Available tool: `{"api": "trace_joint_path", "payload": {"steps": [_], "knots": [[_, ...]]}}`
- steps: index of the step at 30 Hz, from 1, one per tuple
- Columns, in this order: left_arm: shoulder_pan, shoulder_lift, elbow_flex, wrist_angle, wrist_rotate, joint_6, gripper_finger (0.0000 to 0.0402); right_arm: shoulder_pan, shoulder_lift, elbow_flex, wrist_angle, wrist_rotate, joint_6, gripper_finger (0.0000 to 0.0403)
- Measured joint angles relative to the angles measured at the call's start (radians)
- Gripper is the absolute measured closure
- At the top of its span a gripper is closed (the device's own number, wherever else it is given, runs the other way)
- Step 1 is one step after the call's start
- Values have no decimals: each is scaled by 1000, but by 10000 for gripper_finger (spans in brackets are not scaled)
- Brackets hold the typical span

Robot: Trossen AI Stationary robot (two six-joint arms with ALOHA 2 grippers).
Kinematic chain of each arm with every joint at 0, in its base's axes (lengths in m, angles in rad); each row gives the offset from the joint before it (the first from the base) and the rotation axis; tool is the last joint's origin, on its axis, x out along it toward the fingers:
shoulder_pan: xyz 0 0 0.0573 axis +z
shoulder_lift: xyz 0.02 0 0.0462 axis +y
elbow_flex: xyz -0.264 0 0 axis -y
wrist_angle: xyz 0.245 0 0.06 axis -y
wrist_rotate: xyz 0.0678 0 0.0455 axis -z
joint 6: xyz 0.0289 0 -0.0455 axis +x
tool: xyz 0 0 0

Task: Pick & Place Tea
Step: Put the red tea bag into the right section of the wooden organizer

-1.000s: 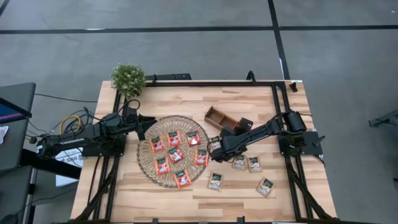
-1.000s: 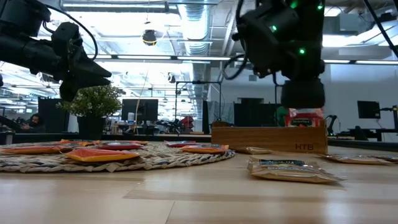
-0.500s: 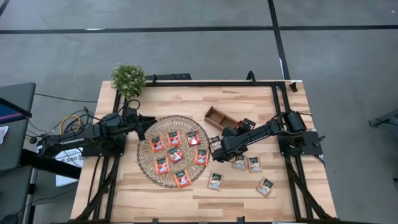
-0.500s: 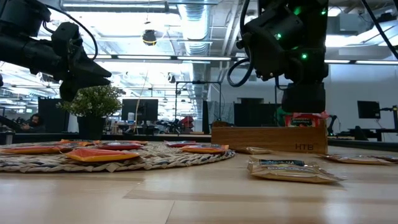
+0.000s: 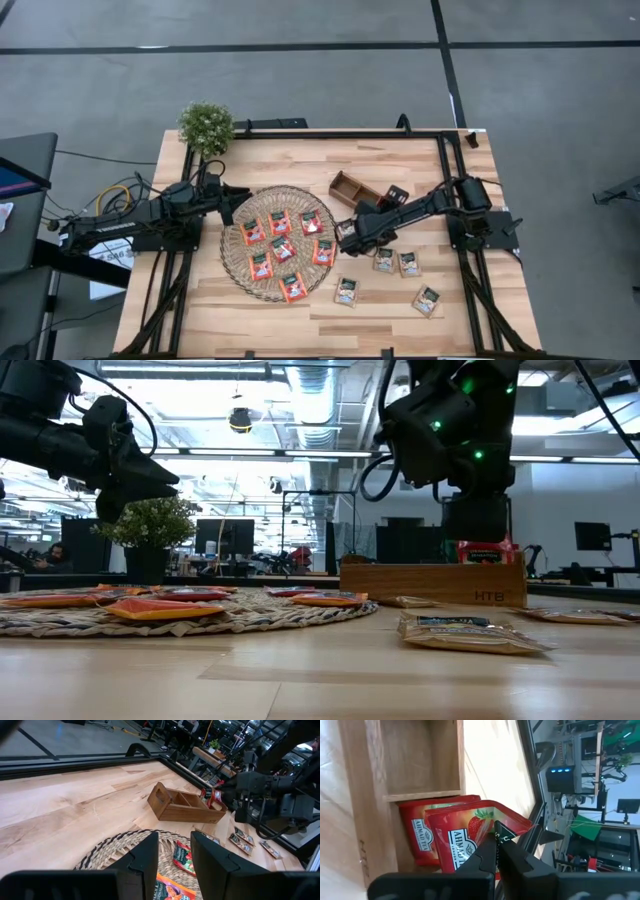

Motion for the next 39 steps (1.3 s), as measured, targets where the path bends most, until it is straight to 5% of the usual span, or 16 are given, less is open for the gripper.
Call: {"api": "trace_joint_path", "payload": {"steps": [39], "knots": [[0, 0, 0, 0, 0, 0, 296, 9, -1, -51, 45, -29, -2, 377]]}}
